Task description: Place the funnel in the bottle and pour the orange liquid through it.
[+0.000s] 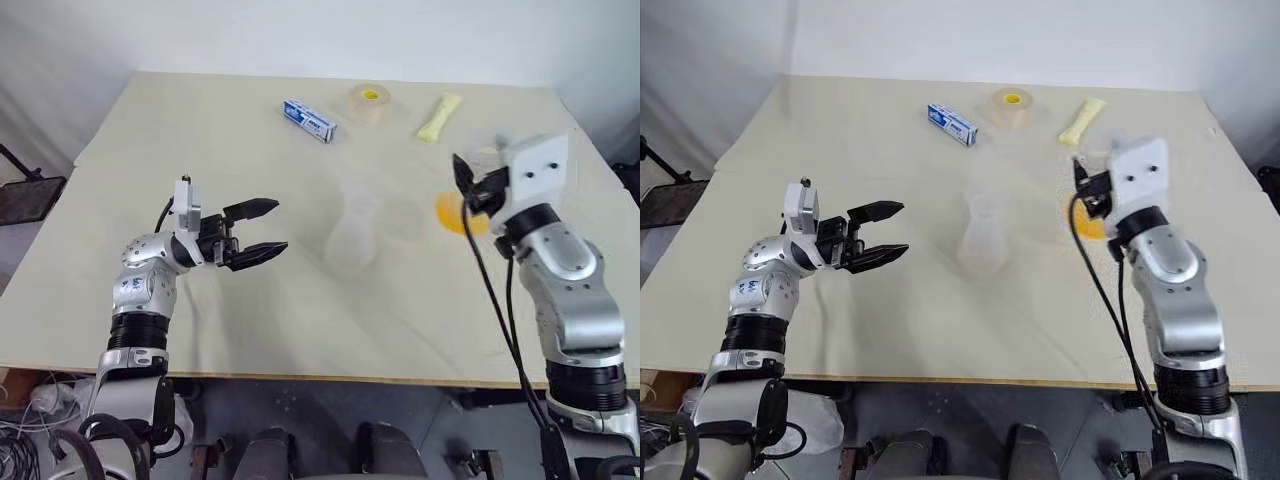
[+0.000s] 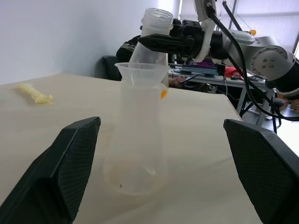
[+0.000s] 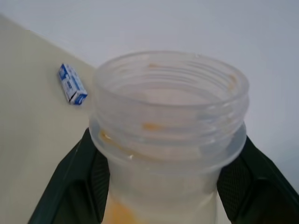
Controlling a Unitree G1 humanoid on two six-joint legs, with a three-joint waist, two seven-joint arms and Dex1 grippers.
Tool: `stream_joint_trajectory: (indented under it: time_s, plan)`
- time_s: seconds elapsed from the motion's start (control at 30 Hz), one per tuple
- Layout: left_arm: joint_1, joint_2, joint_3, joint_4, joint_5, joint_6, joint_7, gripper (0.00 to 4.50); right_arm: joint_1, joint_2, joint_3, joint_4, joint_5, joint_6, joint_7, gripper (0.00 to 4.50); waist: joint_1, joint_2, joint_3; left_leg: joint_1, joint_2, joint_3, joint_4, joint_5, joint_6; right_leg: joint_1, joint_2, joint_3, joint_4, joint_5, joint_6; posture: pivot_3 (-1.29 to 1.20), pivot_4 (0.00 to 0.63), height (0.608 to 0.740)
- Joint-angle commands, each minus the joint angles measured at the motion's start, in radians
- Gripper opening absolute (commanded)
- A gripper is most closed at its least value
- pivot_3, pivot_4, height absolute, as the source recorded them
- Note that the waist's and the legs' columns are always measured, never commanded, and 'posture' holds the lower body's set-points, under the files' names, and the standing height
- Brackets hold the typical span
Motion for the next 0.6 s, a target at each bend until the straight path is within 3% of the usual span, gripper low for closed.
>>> stream_joint_trajectory:
  time_s: [0.03, 0.17, 0.6]
  plan:
    - [-0.027, -0.004, 0.012, 0.003, -0.019, -0.023, -0.015, 4.50, -0.022, -0.037, 0.073, -0.012, -0.134, -0.110, 0.013, 2.54, -0.002, 0.000, 0.000, 0.000, 0.000, 0.000, 0.000, 0.000, 0.000, 0.000, 0.000, 0.000, 0.000, 0.000, 0.000, 0.00, 0.150, 0.740]
    - [-0.020, 0.000, 0.014, -0.012, -0.025, -0.018, -0.019, 4.50, -0.064, -0.089, 0.180, 0.052, -0.287, -0.240, 0.051, 2.54, -0.008, 0.000, 0.000, 0.000, 0.000, 0.001, -0.001, 0.000, 0.000, -0.001, 0.000, 0.000, 0.000, 0.000, 0.000, 0.00, 0.150, 0.740]
    - [0.030, -0.007, 0.012, -0.108, -0.039, 0.022, 0.004, 4.50, -0.240, -0.059, 0.291, 0.247, -0.507, -0.514, 0.052, 2.54, -0.024, 0.000, 0.000, -0.001, 0.001, 0.001, -0.001, 0.000, 0.000, -0.002, 0.000, 0.000, 0.001, 0.000, 0.000, 0.00, 0.150, 0.740]
